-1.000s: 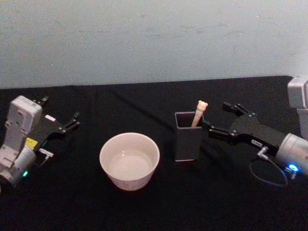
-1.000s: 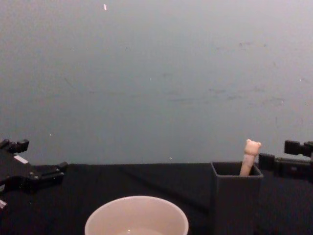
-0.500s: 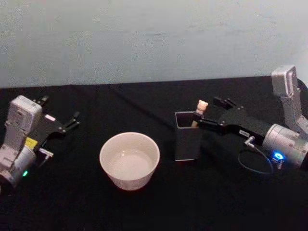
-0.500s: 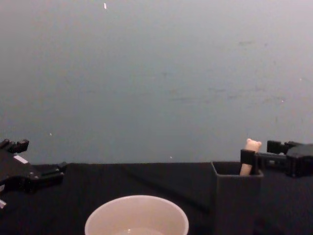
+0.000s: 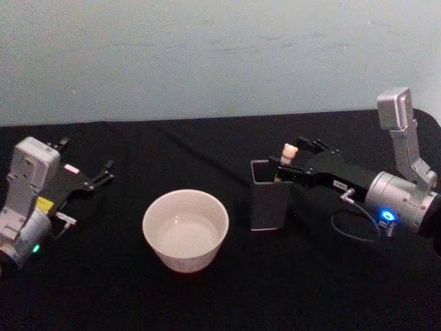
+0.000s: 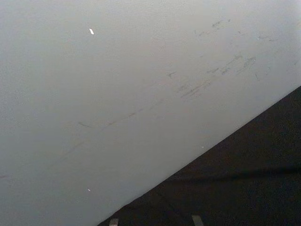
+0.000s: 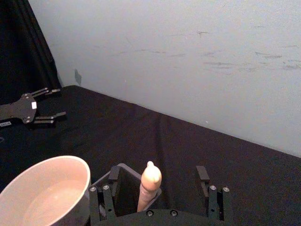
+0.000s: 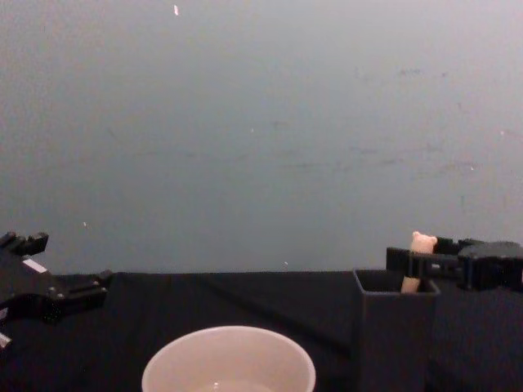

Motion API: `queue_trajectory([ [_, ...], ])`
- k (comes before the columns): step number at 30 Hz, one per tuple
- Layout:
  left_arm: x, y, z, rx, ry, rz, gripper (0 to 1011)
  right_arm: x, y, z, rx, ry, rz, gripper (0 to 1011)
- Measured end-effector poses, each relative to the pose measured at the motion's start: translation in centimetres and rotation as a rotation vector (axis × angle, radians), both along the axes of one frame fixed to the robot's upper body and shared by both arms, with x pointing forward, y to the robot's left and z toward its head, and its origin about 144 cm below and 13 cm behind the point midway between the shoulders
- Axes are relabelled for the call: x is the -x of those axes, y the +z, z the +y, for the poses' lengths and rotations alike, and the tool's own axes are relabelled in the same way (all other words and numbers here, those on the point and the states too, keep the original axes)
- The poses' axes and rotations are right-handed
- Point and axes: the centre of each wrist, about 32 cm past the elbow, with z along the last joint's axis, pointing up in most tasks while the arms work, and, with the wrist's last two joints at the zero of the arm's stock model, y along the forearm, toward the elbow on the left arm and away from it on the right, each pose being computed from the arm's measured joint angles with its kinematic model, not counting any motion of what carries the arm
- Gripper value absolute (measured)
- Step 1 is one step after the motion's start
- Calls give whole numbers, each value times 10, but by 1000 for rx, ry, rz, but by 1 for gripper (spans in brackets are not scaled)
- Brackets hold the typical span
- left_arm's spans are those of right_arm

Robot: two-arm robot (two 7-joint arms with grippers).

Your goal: Pick up the stirring spoon with one hand, stir inside the cup, then place it back in its original position.

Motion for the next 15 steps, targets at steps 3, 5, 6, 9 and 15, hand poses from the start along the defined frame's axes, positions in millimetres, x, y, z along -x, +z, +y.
queue_trajectory([
  [3,0,0,0,0,0,0,1002,-1,1,1,-6,2,3,1003],
  [5,0,0,0,0,0,0,1001,-1,1,1,-10,3,5,1003],
  [6,0,0,0,0,0,0,1001,-1,1,1,-11,3,6,1002],
  [9,0,0,0,0,0,0,1001,-1,2,0,-12,5,8,1003],
  [15,0,0,0,0,0,0,1001,0,2,-3,-14,10,12,1003],
])
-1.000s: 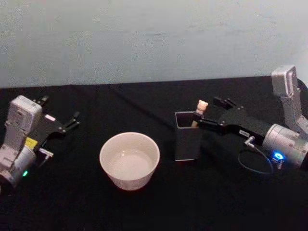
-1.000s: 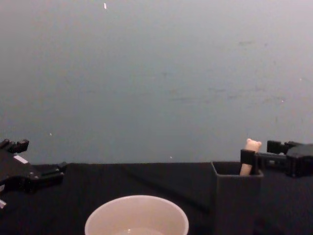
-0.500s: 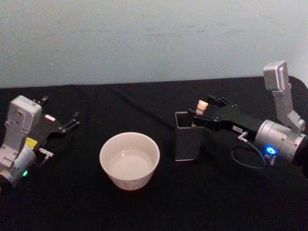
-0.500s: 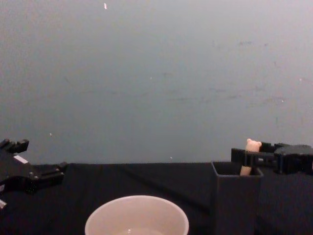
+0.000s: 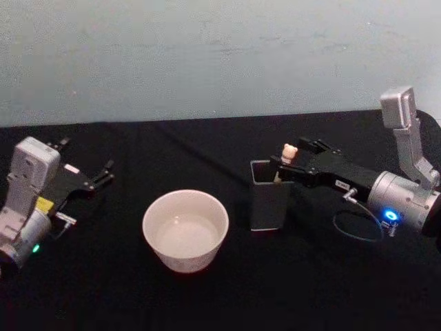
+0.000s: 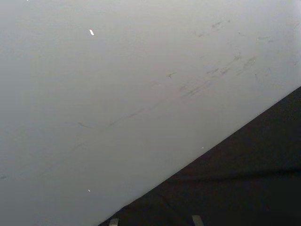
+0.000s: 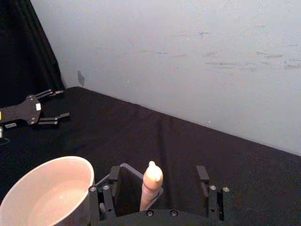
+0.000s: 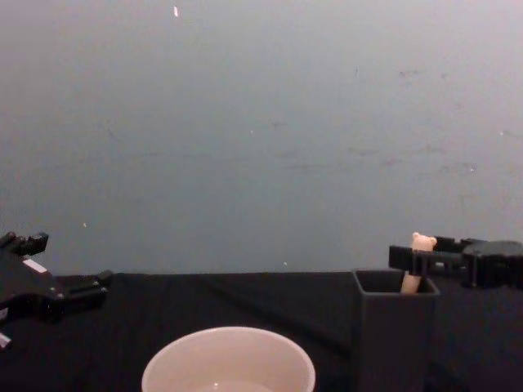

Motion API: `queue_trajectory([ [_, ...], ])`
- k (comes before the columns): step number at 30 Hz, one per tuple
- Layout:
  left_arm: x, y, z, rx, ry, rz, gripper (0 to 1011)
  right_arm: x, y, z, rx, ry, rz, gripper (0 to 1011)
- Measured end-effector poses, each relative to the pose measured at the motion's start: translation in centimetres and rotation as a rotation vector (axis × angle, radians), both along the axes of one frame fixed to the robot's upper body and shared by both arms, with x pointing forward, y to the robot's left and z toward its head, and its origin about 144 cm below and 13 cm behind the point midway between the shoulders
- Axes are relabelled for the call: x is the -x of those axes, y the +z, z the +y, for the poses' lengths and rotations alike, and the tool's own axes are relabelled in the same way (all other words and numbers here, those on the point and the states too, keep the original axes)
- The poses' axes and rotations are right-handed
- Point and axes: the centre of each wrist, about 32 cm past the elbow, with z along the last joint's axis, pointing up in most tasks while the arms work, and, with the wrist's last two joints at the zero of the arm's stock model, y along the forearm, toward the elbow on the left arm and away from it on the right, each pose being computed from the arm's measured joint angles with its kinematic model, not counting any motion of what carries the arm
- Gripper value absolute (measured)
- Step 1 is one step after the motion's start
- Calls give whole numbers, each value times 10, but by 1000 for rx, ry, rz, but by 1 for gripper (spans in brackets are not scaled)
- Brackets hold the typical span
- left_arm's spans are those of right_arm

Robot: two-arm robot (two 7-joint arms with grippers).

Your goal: Pick up the stirring spoon with one hand, stir inside the cup, then place it back in its original position.

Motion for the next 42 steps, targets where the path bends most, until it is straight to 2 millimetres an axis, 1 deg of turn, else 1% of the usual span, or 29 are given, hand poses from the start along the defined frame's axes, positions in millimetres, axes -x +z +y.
queue_trajectory([
  [9,0,0,0,0,0,0,1002,1,1,-3,-6,10,6,1003],
  [33,0,0,0,0,0,0,1001,1,1,-3,-8,10,4,1003],
  [34,0,0,0,0,0,0,1001,1,1,-3,-8,10,4,996],
  [39,0,0,0,0,0,0,1001,1,1,-3,-7,9,4,870],
  [40,0,0,0,0,0,0,1001,1,1,-3,-7,9,4,861],
  [41,0,0,0,0,0,0,1001,1,1,-3,-7,9,3,821],
  [42,0,0,0,0,0,0,1001,1,1,-3,-7,9,3,811],
])
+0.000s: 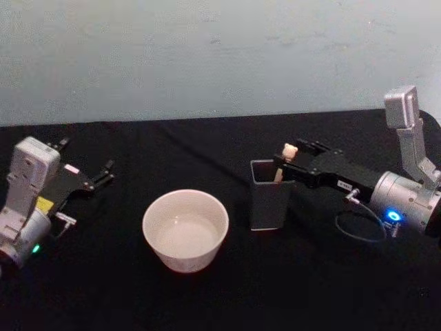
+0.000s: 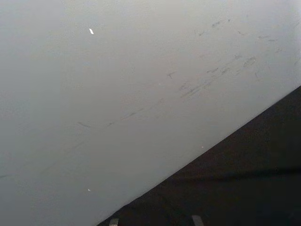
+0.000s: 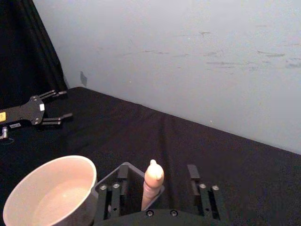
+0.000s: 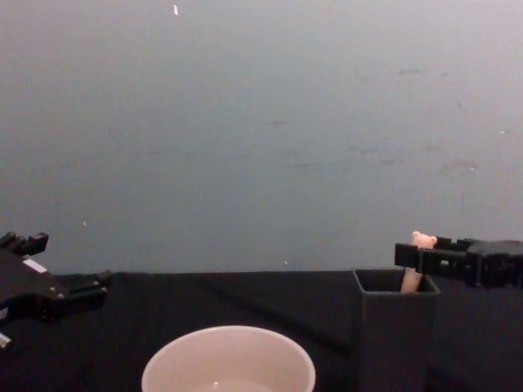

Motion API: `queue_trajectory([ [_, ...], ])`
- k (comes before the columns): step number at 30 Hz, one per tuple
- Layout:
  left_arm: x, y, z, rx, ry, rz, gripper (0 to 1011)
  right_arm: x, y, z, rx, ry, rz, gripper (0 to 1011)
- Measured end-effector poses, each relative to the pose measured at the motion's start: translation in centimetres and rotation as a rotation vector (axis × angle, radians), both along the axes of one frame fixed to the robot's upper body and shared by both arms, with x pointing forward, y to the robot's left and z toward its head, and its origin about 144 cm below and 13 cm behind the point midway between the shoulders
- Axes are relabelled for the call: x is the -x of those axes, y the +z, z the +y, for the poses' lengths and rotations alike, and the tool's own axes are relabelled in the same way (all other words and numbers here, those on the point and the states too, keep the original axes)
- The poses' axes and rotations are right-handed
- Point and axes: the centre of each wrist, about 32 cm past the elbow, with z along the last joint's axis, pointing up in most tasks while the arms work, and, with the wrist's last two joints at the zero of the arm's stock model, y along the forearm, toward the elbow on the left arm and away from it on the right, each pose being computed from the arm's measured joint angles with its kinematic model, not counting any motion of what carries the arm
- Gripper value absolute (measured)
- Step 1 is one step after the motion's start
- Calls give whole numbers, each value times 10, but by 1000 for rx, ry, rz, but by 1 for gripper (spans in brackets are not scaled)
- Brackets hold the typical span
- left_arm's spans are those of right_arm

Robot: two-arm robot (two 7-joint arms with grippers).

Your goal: Pick up the stirring spoon with one hand, stir inside the cup, then place it back in its original position.

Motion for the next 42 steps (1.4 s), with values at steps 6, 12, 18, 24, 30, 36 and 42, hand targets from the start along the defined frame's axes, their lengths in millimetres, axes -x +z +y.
queue_trajectory([
  [6,0,0,0,0,0,0,1001,0,0,0,0,0,0,620],
  [12,0,0,0,0,0,0,1001,0,0,0,1,0,0,400],
  [18,0,0,0,0,0,0,1001,0,0,0,1,0,0,218],
  [24,0,0,0,0,0,0,1001,0,0,0,1,0,0,214],
  [30,0,0,0,0,0,0,1001,0,0,0,1,0,0,214],
  [36,0,0,0,0,0,0,1001,0,0,0,1,0,0,214],
  [42,0,0,0,0,0,0,1001,0,0,0,1,0,0,214],
])
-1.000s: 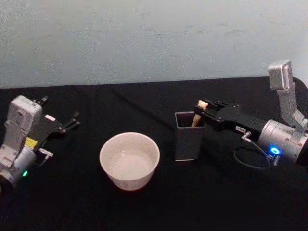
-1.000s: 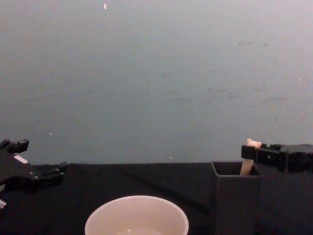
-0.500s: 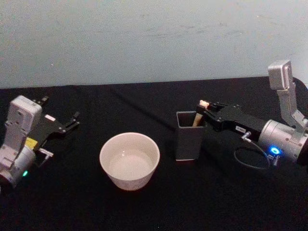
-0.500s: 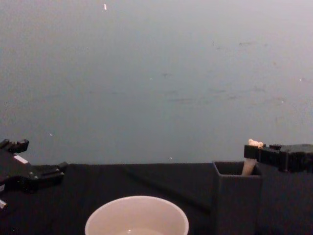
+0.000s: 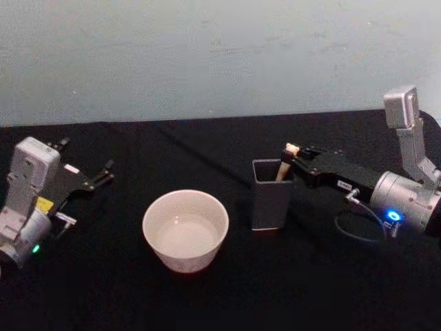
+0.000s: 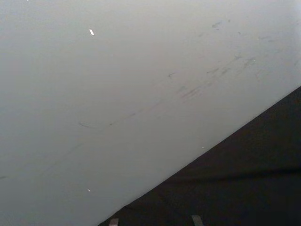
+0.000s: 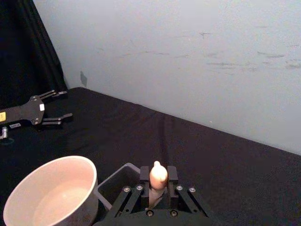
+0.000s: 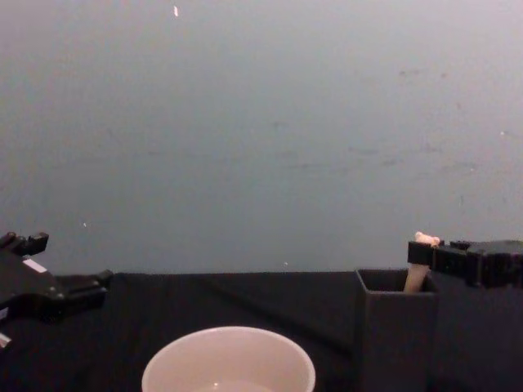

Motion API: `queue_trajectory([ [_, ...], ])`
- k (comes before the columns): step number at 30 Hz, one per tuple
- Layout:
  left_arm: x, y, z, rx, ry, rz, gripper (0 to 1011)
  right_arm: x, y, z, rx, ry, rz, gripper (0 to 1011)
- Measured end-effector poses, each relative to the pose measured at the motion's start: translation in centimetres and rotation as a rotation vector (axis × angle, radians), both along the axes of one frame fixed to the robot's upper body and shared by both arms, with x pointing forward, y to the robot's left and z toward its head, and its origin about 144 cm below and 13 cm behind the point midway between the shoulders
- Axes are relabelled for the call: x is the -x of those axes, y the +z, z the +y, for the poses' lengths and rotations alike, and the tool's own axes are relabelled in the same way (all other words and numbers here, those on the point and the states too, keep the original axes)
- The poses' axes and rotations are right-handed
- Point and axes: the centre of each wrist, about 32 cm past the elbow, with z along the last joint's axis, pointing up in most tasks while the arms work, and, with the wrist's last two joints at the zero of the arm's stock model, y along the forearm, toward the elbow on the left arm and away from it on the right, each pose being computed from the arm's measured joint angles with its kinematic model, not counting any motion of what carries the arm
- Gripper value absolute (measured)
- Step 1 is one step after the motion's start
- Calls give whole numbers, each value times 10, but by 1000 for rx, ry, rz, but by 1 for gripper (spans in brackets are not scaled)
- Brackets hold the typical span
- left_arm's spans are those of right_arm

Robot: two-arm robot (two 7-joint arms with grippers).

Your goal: Pick up the stirring spoon with one hand, stir inside the cup, then place it back in its original position.

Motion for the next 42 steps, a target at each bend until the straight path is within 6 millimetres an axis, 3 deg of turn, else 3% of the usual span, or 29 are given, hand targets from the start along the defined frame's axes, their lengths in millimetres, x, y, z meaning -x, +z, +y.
queue_trajectory([
  [21,0,0,0,0,0,0,1001,-3,12,-3,-51,9,1,214],
  [42,0,0,0,0,0,0,1001,-6,56,-15,-168,-36,-117,214],
])
